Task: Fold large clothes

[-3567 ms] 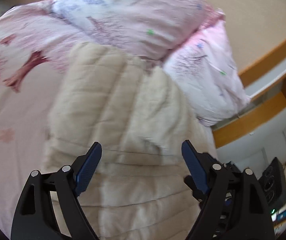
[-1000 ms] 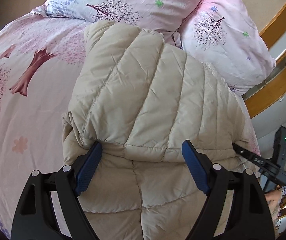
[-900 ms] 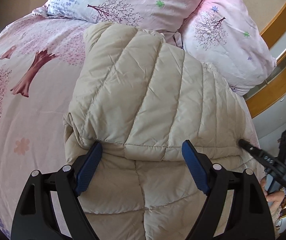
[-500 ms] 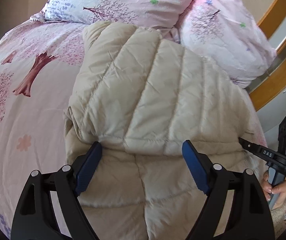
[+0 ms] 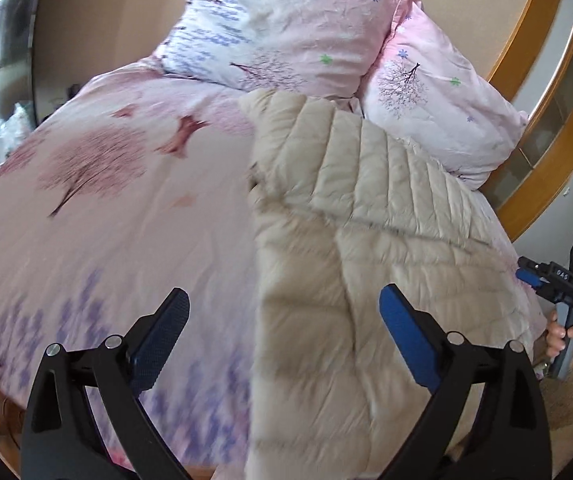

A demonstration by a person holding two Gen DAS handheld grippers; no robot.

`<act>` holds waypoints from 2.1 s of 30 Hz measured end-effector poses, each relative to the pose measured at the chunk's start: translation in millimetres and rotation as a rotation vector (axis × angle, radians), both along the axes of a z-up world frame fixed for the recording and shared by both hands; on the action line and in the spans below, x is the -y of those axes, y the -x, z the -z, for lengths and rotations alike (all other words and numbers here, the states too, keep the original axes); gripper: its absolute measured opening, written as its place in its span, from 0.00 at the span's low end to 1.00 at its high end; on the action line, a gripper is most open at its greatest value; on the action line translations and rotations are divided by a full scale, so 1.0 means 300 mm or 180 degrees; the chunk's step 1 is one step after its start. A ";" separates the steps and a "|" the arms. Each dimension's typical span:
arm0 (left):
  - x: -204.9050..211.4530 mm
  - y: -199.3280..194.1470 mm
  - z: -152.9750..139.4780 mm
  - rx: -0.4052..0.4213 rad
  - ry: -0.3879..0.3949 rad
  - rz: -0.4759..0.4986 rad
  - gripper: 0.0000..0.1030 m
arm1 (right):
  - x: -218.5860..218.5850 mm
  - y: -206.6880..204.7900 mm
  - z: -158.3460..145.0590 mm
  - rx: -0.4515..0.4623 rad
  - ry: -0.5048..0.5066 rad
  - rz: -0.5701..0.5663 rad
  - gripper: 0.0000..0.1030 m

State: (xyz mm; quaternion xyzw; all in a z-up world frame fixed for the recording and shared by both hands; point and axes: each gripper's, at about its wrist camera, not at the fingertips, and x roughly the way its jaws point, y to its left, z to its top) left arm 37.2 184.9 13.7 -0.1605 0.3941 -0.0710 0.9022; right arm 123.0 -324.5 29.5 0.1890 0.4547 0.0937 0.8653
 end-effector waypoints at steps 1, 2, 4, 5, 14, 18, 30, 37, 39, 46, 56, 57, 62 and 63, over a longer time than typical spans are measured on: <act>-0.007 0.035 0.007 0.0008 -0.0008 -0.0009 0.94 | 0.021 0.021 0.001 0.0004 -0.0032 -0.0022 0.58; -0.014 0.065 0.016 0.0006 -0.0021 -0.0021 0.94 | 0.034 0.036 0.002 0.0004 -0.0047 -0.0045 0.58; -0.026 0.113 0.032 -0.0009 -0.0024 -0.0007 0.94 | 0.061 0.071 0.005 -0.0012 -0.0075 -0.0104 0.59; -0.032 0.136 0.039 -0.0015 -0.0020 -0.0006 0.94 | 0.079 0.095 0.008 -0.0037 -0.0103 -0.0147 0.61; -0.051 0.255 0.077 0.0006 0.0223 0.0068 0.89 | 0.207 0.278 0.023 -0.0101 -0.0165 -0.0131 0.66; 0.027 0.239 0.069 -0.0019 0.0018 0.0253 0.89 | 0.208 0.312 0.024 -0.0159 0.0022 -0.0145 0.66; -0.027 0.308 0.196 -0.0369 0.0295 0.0428 0.89 | 0.436 0.491 0.163 -0.0684 -0.0600 0.0108 0.69; -0.002 0.275 0.299 -0.0474 0.0603 0.0557 0.80 | 0.438 0.440 0.267 -0.0772 -0.1148 -0.0061 0.68; 0.002 0.264 0.318 -0.0471 0.0722 0.0582 0.79 | 0.440 0.427 0.289 -0.0773 -0.1297 -0.0096 0.67; -0.009 0.258 0.342 -0.0433 0.0829 0.0516 0.79 | 0.447 0.421 0.341 -0.0773 -0.1373 -0.0059 0.67; -0.006 0.262 0.333 -0.0351 0.1119 0.0747 0.37 | 0.382 0.448 0.312 -0.0654 -0.1405 -0.0376 0.16; -0.003 0.267 0.331 -0.0354 0.1108 0.0778 0.30 | 0.377 0.455 0.303 -0.0653 -0.1393 -0.0401 0.15; 0.004 0.302 0.292 -0.0258 0.1089 0.0921 0.09 | 0.334 0.482 0.240 -0.0601 -0.1286 -0.0543 0.11; -0.005 0.311 0.271 -0.0169 0.1107 0.0936 0.08 | 0.324 0.485 0.220 -0.0565 -0.1262 -0.0565 0.11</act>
